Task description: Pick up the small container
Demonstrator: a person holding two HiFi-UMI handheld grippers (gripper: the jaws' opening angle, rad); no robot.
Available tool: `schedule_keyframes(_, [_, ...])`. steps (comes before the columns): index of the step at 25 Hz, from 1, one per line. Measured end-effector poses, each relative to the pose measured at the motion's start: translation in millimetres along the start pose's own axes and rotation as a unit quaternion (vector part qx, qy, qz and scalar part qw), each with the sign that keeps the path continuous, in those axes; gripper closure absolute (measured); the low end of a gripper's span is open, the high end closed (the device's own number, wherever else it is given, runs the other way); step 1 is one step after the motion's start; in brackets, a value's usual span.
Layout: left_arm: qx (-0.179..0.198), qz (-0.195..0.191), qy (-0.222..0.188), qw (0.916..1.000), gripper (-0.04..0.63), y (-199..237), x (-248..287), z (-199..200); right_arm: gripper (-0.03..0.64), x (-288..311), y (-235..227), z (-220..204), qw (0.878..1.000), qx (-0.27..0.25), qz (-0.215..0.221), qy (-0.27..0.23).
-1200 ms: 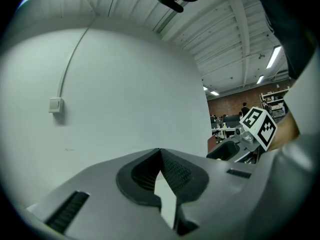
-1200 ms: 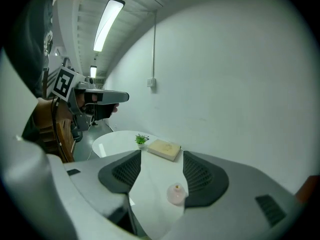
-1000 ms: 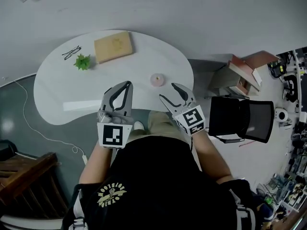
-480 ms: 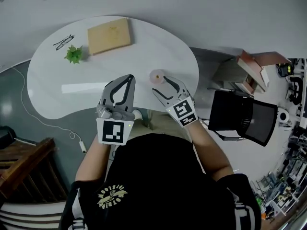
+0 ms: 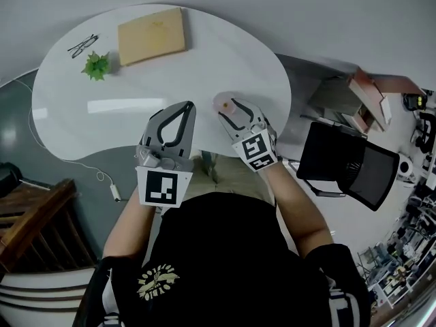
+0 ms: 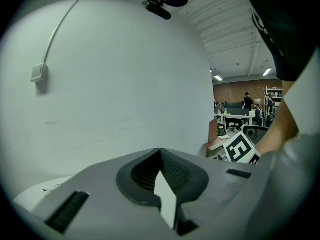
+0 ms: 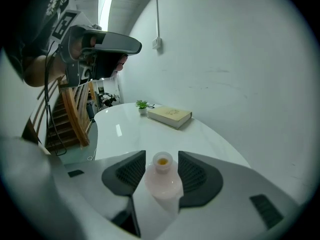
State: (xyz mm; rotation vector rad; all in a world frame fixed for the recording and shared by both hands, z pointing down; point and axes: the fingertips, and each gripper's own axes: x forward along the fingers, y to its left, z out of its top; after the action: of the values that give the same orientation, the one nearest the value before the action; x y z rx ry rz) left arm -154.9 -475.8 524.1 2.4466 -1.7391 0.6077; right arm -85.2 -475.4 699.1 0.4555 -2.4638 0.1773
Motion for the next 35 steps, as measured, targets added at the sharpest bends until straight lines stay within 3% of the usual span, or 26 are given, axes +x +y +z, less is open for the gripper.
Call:
schedule_keyframes(11, [-0.016, 0.014, 0.020, 0.9996, 0.586, 3.0, -3.2, -21.6, 0.433, 23.8, -0.1, -11.8, 0.999, -0.034, -0.012, -0.001])
schedule_keyframes(21, [-0.010, 0.026, -0.003, 0.9996, 0.586, 12.2, -23.1, -2.1, 0.462, 19.0, 3.6, -7.9, 1.000, 0.014, -0.013, 0.014])
schedule_keyframes(35, [-0.005, 0.045, -0.040, 0.9982, 0.586, 30.7, -61.0, 36.9, 0.462, -53.4, 21.9, 69.4, 1.000, 0.026, -0.007, 0.006])
